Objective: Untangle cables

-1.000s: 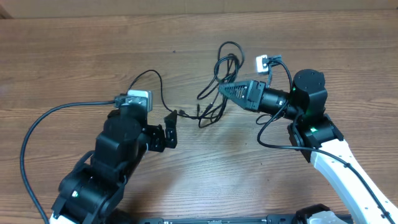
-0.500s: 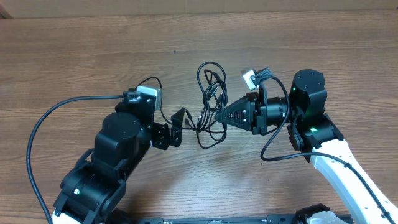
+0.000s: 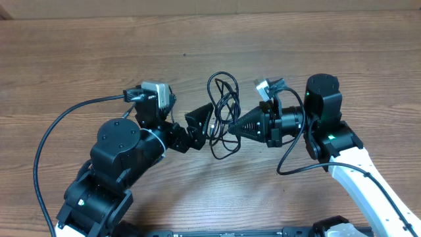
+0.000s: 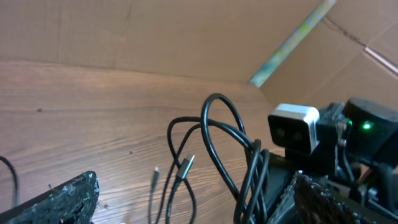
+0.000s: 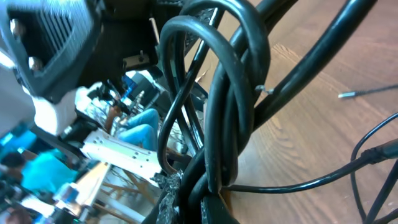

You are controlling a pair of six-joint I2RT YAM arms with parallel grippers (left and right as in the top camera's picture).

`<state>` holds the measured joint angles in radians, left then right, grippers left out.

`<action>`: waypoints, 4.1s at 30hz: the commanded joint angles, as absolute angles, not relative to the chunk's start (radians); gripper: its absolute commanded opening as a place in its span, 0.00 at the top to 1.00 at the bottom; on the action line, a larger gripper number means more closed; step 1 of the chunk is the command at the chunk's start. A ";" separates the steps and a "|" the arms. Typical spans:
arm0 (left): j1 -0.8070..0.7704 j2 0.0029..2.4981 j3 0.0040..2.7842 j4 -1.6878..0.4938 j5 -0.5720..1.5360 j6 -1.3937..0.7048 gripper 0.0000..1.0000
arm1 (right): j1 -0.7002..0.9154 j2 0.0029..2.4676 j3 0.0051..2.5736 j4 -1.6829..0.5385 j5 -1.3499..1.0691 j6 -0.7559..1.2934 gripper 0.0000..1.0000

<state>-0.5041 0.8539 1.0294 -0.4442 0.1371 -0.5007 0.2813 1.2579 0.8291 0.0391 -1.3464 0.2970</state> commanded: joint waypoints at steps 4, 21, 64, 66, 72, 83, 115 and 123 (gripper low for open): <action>-0.505 0.849 1.048 -0.437 0.178 -0.567 0.00 | 0.280 1.258 0.830 0.041 -1.378 0.007 0.96; -0.505 0.849 1.048 -0.437 0.302 -0.547 0.05 | 0.279 1.258 0.830 0.038 -1.337 -0.179 0.96; -0.505 0.954 1.048 -0.465 0.316 -0.498 0.30 | 0.280 1.258 0.831 -0.175 -1.332 -0.518 0.96; -0.505 0.958 1.048 -0.456 0.316 -0.502 0.39 | 0.280 1.258 0.831 -0.174 -1.334 -0.494 0.96; -0.505 0.962 1.048 -0.442 0.316 -0.502 0.96 | 0.280 1.258 0.830 -0.183 -1.337 -0.494 0.96; -0.504 0.959 1.048 -0.311 0.311 -0.501 0.96 | 0.280 1.258 0.830 -0.366 -1.160 -0.495 0.96; -0.504 0.901 1.048 -0.535 -0.230 -0.224 0.81 | 0.279 1.258 0.831 -0.534 -0.948 -0.495 0.96; -0.504 0.918 1.048 -0.571 0.063 -0.605 0.34 | 0.279 1.258 0.831 -0.273 -1.146 -0.221 0.96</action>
<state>-0.5041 0.9165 1.0294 -0.5720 -0.0593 -0.4522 0.2813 1.2636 0.8227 -0.3214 -1.0660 -0.3618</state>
